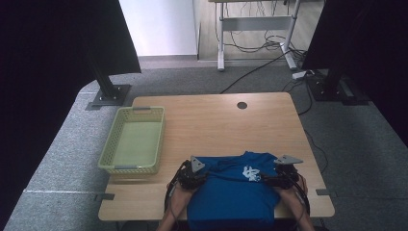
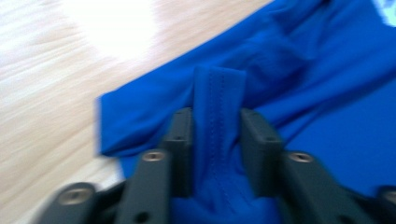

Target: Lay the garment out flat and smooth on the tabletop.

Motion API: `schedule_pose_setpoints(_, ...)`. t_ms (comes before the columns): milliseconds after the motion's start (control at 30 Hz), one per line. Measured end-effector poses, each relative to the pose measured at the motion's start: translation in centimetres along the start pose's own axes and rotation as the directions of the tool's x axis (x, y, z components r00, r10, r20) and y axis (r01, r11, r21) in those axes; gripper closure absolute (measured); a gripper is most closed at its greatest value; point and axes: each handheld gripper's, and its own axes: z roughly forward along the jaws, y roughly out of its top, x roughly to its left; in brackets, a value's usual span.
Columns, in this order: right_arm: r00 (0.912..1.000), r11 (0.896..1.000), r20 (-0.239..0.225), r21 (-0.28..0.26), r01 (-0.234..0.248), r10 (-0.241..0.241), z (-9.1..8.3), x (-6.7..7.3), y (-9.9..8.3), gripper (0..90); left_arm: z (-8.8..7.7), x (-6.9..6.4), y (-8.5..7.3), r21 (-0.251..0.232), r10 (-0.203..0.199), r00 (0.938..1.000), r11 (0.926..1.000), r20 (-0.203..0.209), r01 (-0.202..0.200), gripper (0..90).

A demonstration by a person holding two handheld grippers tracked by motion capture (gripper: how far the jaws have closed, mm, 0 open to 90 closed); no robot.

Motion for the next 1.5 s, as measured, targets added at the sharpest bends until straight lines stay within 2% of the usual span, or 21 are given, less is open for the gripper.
schedule_pose_setpoints(67, 1.0000, 1.000, 0.005, -0.001, -0.004, 0.004, -0.1, -0.2, -0.1, 17.7, -0.4, 0.9, -0.2, -0.010, -0.033, 0.9994, 0.9994, -0.013, 0.033, 75.5)
schedule_pose_setpoints(233, 0.9994, 1.000, 0.026, -0.002, -0.022, 0.022, -0.4, -0.9, -0.3, 17.6, -0.7, 3.1, -0.9, 0.011, -0.081, 0.9917, 0.9965, -0.099, 0.083, 76.5)
schedule_pose_setpoints(300, 0.9989, 1.000, 0.034, -0.003, -0.030, 0.030, -0.5, -1.1, -0.4, 17.7, -0.7, 3.8, -1.2, 0.025, -0.098, 0.9875, 0.9945, -0.123, 0.102, 76.3)
schedule_pose_setpoints(433, 0.9980, 0.999, 0.048, -0.004, -0.042, 0.042, -0.7, -1.6, -0.6, 17.7, -1.4, 4.6, -1.3, 0.003, -0.132, 0.9776, 0.9909, -0.164, 0.134, 70.1)
schedule_pose_setpoints(567, 0.9979, 0.999, 0.050, -0.003, -0.042, 0.042, -0.7, -1.6, -0.6, 17.6, -3.1, 4.6, -0.2, -0.064, -0.133, 0.9737, 0.9903, -0.185, 0.123, 62.0)
schedule_pose_setpoints(667, 0.9978, 0.999, 0.051, -0.003, -0.043, 0.043, -0.7, -1.5, -0.6, 17.6, -4.3, 4.0, 0.6, -0.109, -0.120, 0.9744, 0.9890, -0.190, 0.101, 56.6)
schedule_pose_setpoints(733, 0.9977, 0.999, 0.052, -0.003, -0.043, 0.043, -0.7, -1.5, -0.6, 17.6, -4.6, 3.3, 1.0, -0.116, -0.101, 0.9804, 0.9899, -0.169, 0.082, 55.1)
schedule_pose_setpoints(833, 0.9976, 0.999, 0.053, -0.003, -0.044, 0.044, -0.7, -1.5, -0.6, 17.5, -3.8, 2.1, 1.1, -0.076, -0.091, 0.9937, 0.9934, -0.065, 0.086, 53.3)
schedule_pose_setpoints(900, 0.9975, 0.999, 0.054, -0.004, -0.045, 0.045, -0.7, -1.5, -0.6, 17.7, -2.7, 1.3, 0.9, -0.035, -0.083, 0.9964, 0.9960, -0.018, 0.082, 52.8)
schedule_pose_setpoints(1000, 0.9971, 1.000, 0.071, -0.010, -0.028, 0.029, -0.9, -1.0, -0.4, 18.6, -1.0, 0.7, 0.2, 0.015, -0.067, 0.9976, 0.9976, -0.018, 0.067, 51.8)
schedule_pose_setpoints(1100, 0.9987, 0.999, 0.047, -0.046, -0.017, 0.019, -1.1, -0.4, 0.1, 18.6, 0.0, 0.8, -0.4, 0.025, -0.071, 0.9972, 0.9971, -0.024, 0.072, 49.2)
schedule_pose_setpoints(1200, 0.9996, 1.000, 0.027, -0.020, -0.002, 0.002, -0.4, -0.1, 0.1, 18.6, -0.1, 1.3, -0.7, 0.019, -0.109, 0.9941, 0.9939, 0.001, 0.109, 47.7)
schedule_pose_setpoints(1233, 0.9998, 1.000, 0.021, -0.003, -0.001, 0.001, 0.0, 0.0, 0.0, 18.4, -0.2, 1.4, -0.9, 0.018, -0.111, 0.9938, 0.9937, 0.006, 0.111, 47.3)
schedule_pose_setpoints(1300, 0.9998, 1.000, 0.015, -0.004, -0.011, 0.011, -0.2, 0.1, -0.1, 18.5, -0.4, 1.5, -1.0, 0.021, -0.112, 0.9937, 0.9936, 0.009, 0.111, 46.8)
schedule_pose_setpoints(1500, 1.0000, 1.000, -0.004, 0.000, 0.003, -0.003, -1.2, 1.1, -1.1, 18.5, -1.9, 1.2, -1.8, 0.060, -0.106, 0.9941, 0.9927, 0.025, 0.104, 45.1)
